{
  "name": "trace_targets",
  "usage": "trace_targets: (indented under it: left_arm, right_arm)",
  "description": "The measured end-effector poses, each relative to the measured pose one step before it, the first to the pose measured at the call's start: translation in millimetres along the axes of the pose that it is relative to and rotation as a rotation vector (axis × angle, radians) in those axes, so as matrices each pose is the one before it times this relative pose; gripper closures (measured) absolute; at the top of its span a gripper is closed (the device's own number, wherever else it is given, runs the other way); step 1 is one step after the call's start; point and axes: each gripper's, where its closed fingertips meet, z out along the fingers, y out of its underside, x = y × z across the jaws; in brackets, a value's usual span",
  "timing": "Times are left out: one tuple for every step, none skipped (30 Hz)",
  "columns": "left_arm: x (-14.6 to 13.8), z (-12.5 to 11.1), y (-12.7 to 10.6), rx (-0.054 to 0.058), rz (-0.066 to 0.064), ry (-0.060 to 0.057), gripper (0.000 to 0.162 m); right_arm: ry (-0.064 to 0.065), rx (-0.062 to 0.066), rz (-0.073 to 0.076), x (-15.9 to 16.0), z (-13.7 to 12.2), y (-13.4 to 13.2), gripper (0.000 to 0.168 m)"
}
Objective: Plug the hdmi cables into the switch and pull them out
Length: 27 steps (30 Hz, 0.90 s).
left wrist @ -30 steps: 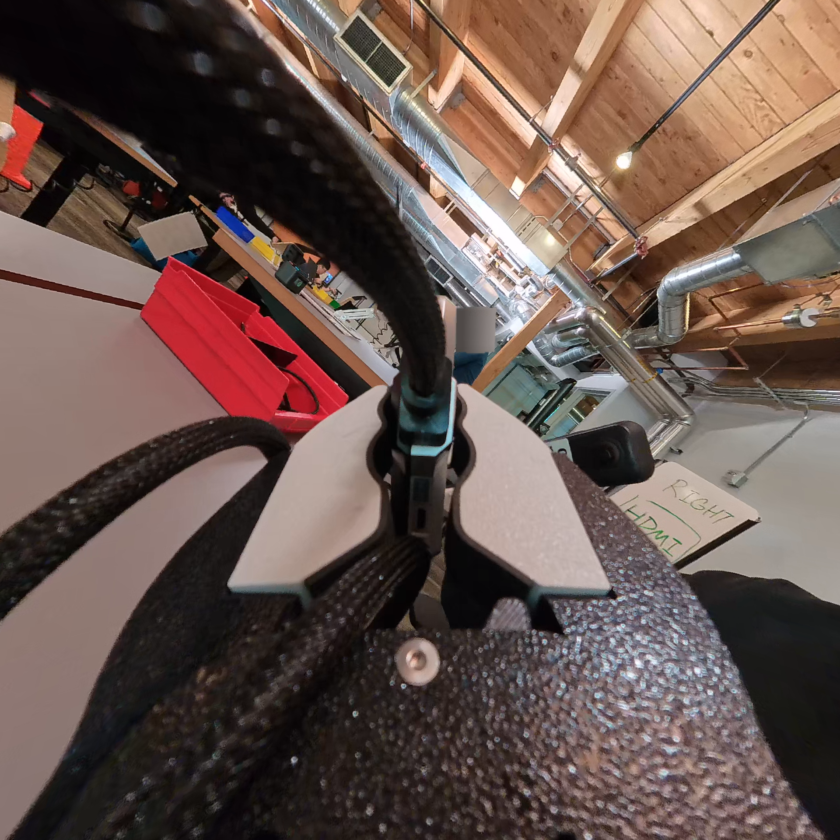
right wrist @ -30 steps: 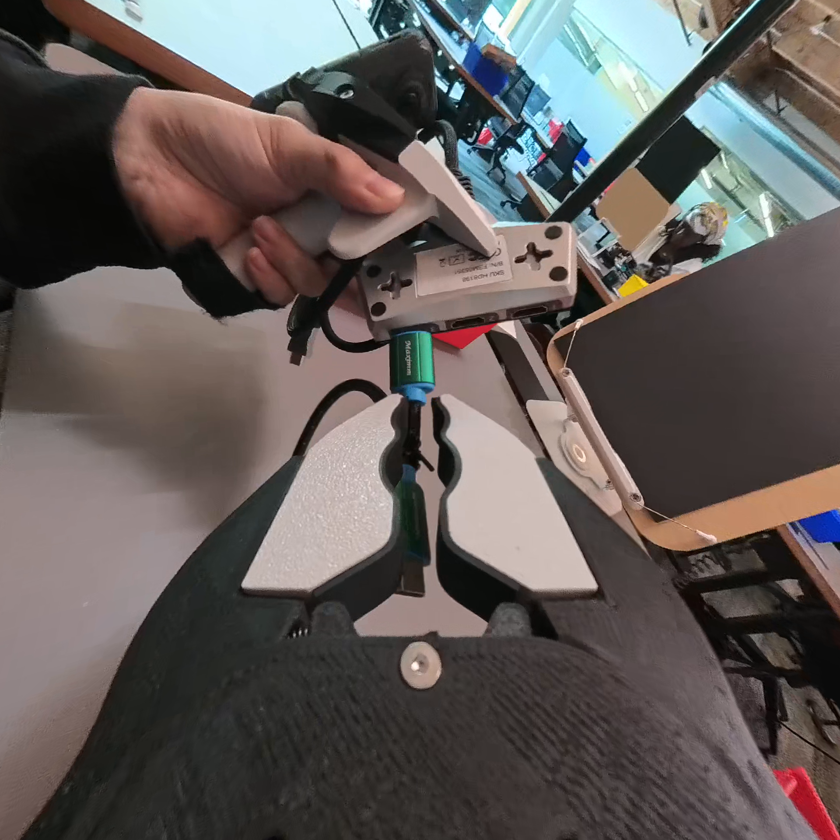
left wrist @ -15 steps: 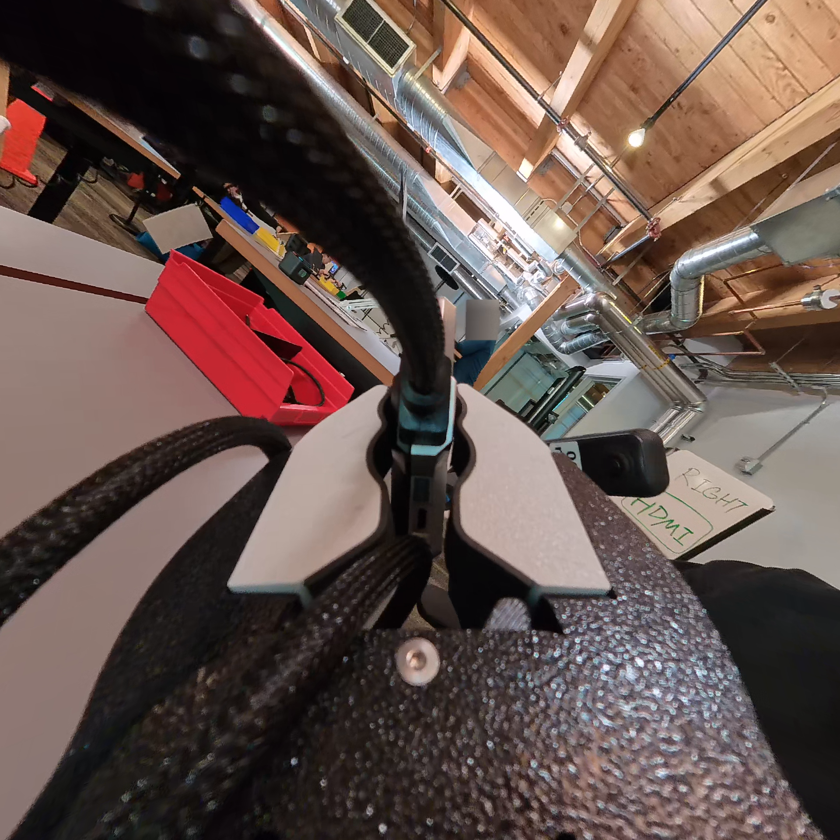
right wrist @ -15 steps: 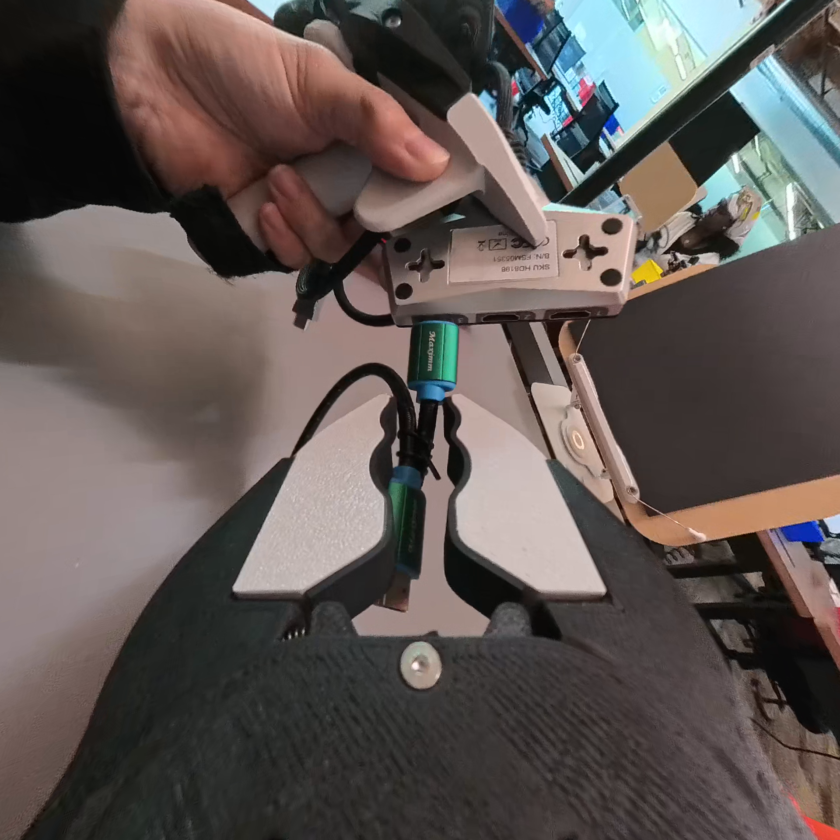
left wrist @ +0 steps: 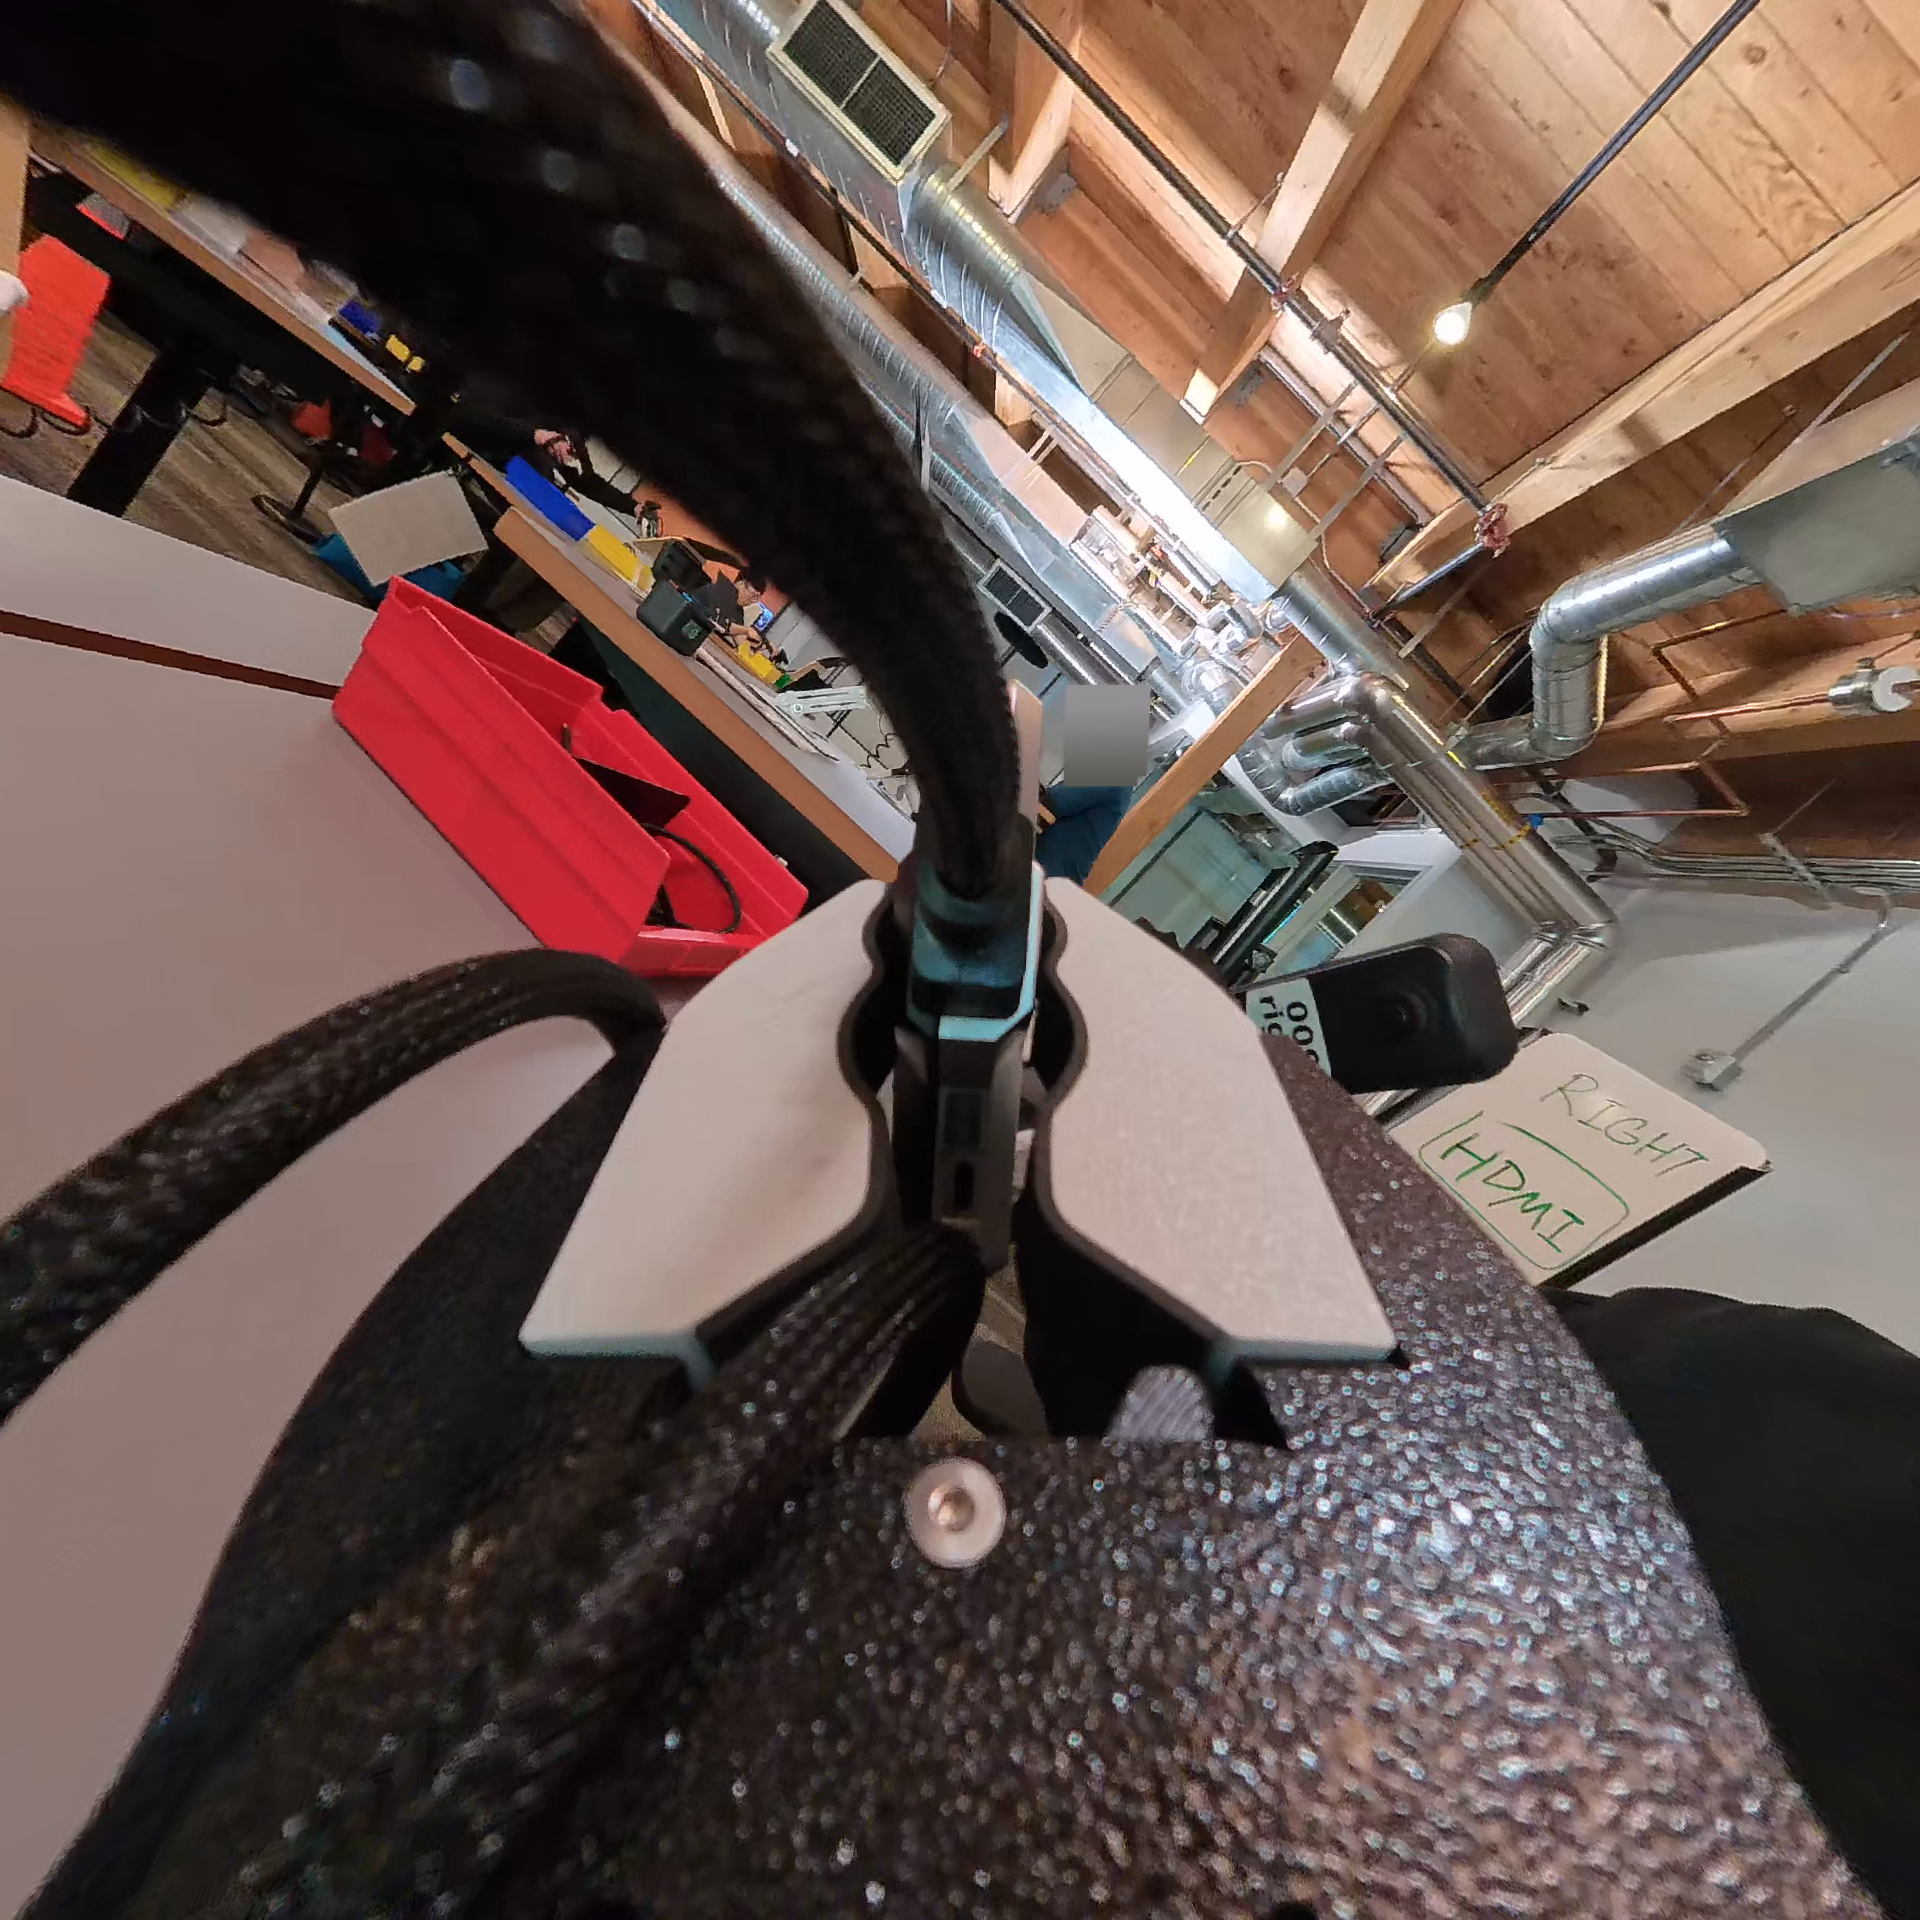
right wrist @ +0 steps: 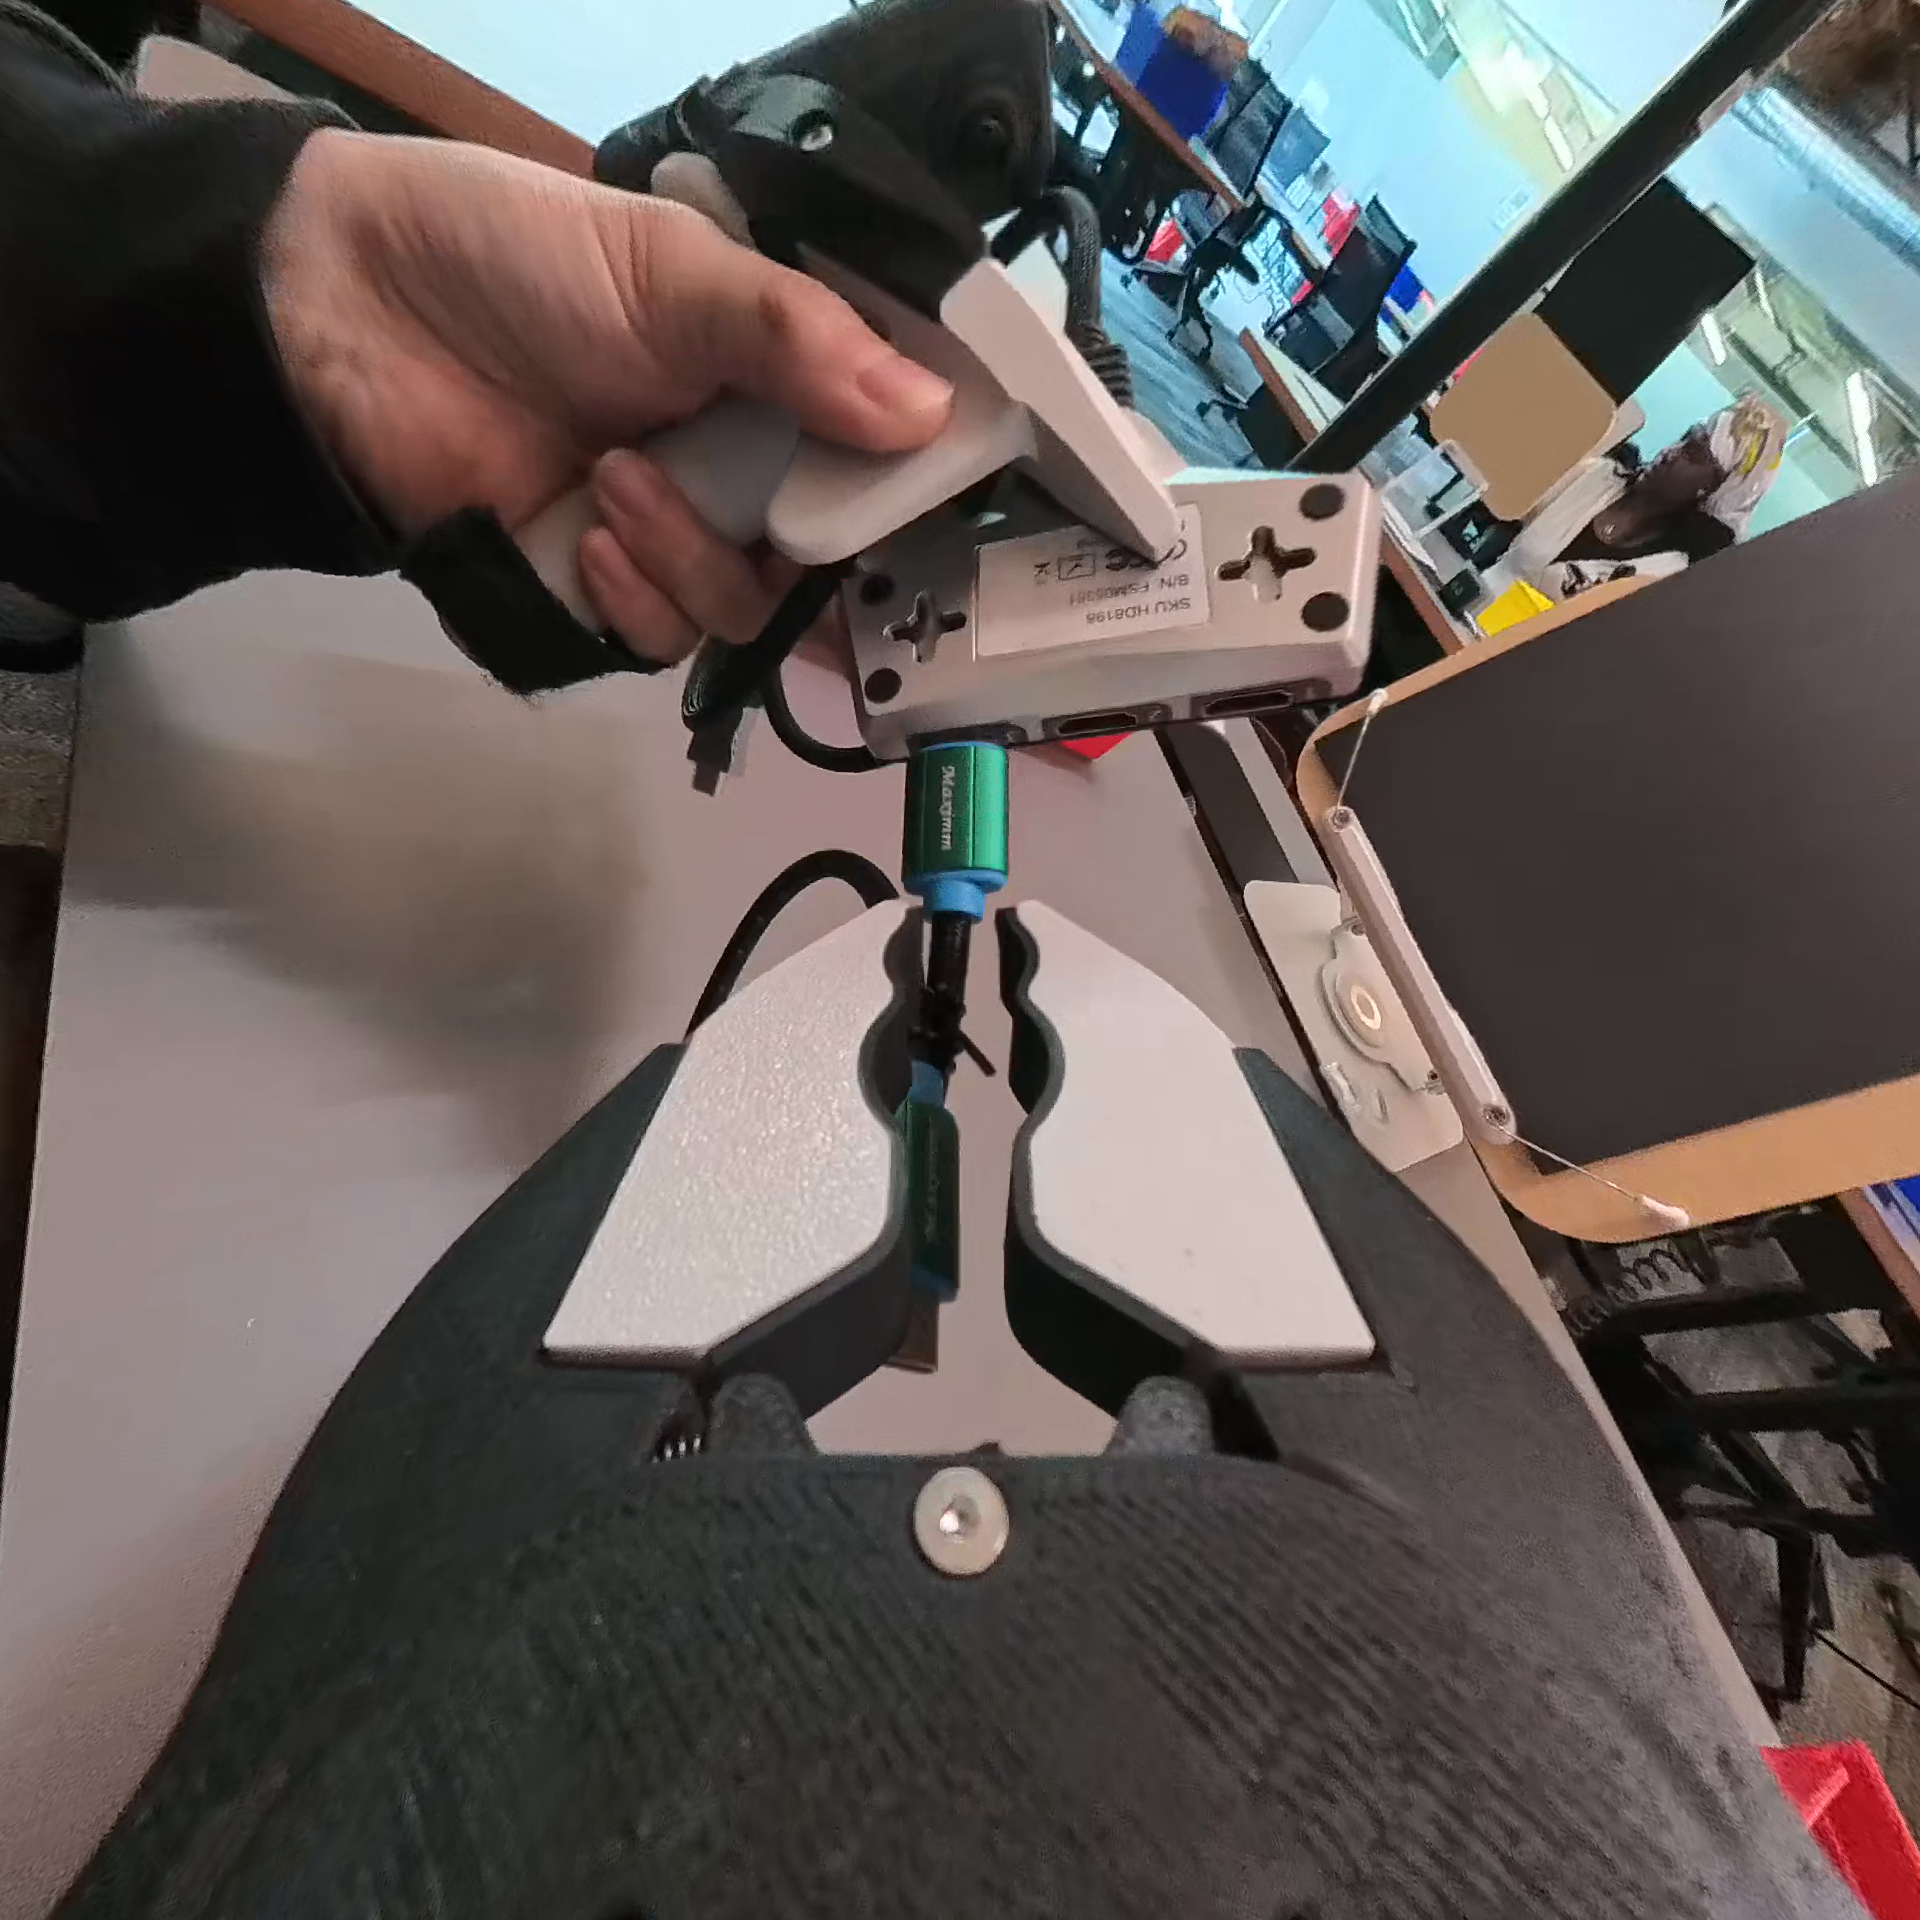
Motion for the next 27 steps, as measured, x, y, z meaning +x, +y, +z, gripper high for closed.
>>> trace_targets:
  left_arm:
    - [0.13, 0.57, 0.41, -0.0024, 0.0057, -0.0022, 0.14]
    - [-0.17, 0.09, -0.08, 0.0004, 0.0069, -0.004, 0.14]
    - [0.0, 0.17, -0.2, 0.0007, 0.0056, -0.0026, 0.14]
    - [-0.13, -0.1, -0.1, -0.0002, 0.0046, -0.0025, 0.14]
    - [0.53, -0.08, -0.04, -0.0011, 0.0048, 0.0012, 0.14]
    - [0.54, 0.04, -0.3, 0.0014, 0.0044, 0.0003, 0.14]
    - [0.01, -0.21, -0.48, 0.0034, 0.0019, -0.0023, 0.14]
    - [-0.37, -0.26, -0.2, 0.001, -0.0007, -0.0015, 0.139]
    - [-0.76, -0.1, 0.25, -0.001, -0.0031, -0.0016, 0.139]
    - [-0.88, -0.05, 0.67, -0.0029, -0.0067, 0.0016, 0.139]
    - [-0.05, 0.61, 1.03, -0.0022, -0.0116, 0.0083, 0.14]
    - [0.71, 1.15, 1.21, -0.0019, -0.0158, 0.014, 0.14]
    - [-0.77, 1.02, 1.0, -0.0012, -0.0106, 0.0014, 0.139]
    - [-2.24, -0.07, 0.52, -0.0018, 0.0067, -0.0144, 0.139]
    - [-2.06, -0.72, -0.89, 0.0027, 0.0157, -0.0186, 0.14]
    - [0.6, -0.76, -2.05, 0.0095, 0.0043, -0.0014, 0.14]
    - [0.38, -0.7, -1.03, 0.0024, 0.0021, -0.0022, 0.14]
    - [-0.69, -0.51, 0.31, -0.0044, 0.0042, -0.0074, 0.14]
    - [-0.7, -0.51, -0.44, 0.0029, -0.0026, -0.0039, 0.14]
    - [-0.56, -0.42, -0.77, 0.0073, -0.0098, 0.0009, 0.14]
    - [-1.02, -0.59, -0.44, 0.0039, -0.0072, -0.0004, 0.141]
    - [-1.68, -0.88, -0.42, 0.0022, -0.0083, 0.0004, 0.141]
    - [-2.82, -1.31, 0.24, -0.0025, -0.0128, -0.0016, 0.141]
    - [-2.93, -1.37, 0.42, -0.005, -0.0156, 0.0035, 0.141]
    - [-2.78, -1.47, 0.28, -0.0036, -0.0152, 0.0024, 0.141]
    - [-1.52, -1.34, -0.67, 0.0036, -0.0073, 0.0002, 0.141]
    - [0.21, -0.67, 0.18, -0.0061, 0.0077, -0.0003, 0.141]
  right_arm:
    - [0.0055, -0.012, 0.0038, 0.51, 0.29, 1.21, 0.155]
    - [0.0084, -0.0137, 0.0142, 1.23, 0.53, 1.42, 0.155]
    - [0.0051, -0.0098, 0.0179, 0.76, 0.61, 1.0, 0.155]
    - [0.0021, -0.0028, 0.0131, 0.34, 0.58, 0.43, 0.155]
    - [-0.0005, -0.0025, 0.0145, 0.26, 0.61, 0.75, 0.155]
    - [-0.0008, -0.0016, 0.0125, 0.13, 0.87, 0.5, 0.156]
    - [0.0077, 0.0016, -0.0029, 0.55, 1.18, 0.4, 0.156]
    - [0.0112, -0.0003, -0.0112, 0.37, 1.26, 0.76, 0.156]
    - [0.0077, -0.0055, -0.0079, -0.46, 1.41, 1.1, 0.156]
    - [0.0045, -0.0062, -0.0124, -1.19, 1.71, 1.09, 0.156]
    - [0.0065, -0.0026, -0.0182, -1.22, 1.8, 0.54, 0.157]
    - [0.001, -0.0048, -0.0203, -1.81, 1.96, 0.73, 0.157]
    - [-0.0073, -0.0109, -0.0188, -2.4, 1.48, 1.39, 0.157]
    - [-0.0068, -0.015, 0.0014, -0.69, 0.7, 1.56, 0.157]
    - [0.0016, -0.0022, 0.0096, 1.01, -0.06, -0.51, 0.157]
    - [0.0153, 0.0206, -0.0032, 1.18, -0.39, -2.98, 0.157]
    - [0.0142, 0.0108, -0.0091, 0.41, -0.16, -1.54, 0.157]
    - [0.0054, -0.0063, -0.0137, -0.8, 0.24, 0.23, 0.157]
    - [0.0191, -0.0042, -0.0274, 0.3, 0.06, -0.55, 0.157]
    - [0.0202, -0.0033, -0.0273, 0.3, -0.05, -1.05, 0.157]
    - [0.0103, -0.0126, -0.0147, 0.01, 0.03, -0.12, 0.157]
    - [0.0046, -0.0122, -0.004, -0.55, 0.54, -0.27, 0.157]
    - [-0.007, -0.0141, 0.0025, -1.87, 1.03, 0.14, 0.157]
    - [-0.005, -0.0108, 0.0023, -1.35, 1.18, 0.43, 0.157]
    - [-0.0021, -0.0029, 0.0061, -0.52, 0.84, 0.63, 0.157]
    - [0.0034, 0.0109, 0.0185, 0.7, 0.22, -0.77, 0.157]
    - [-0.0029, 0.0082, 0.0276, 0.43, -0.69, -0.3, 0.157]
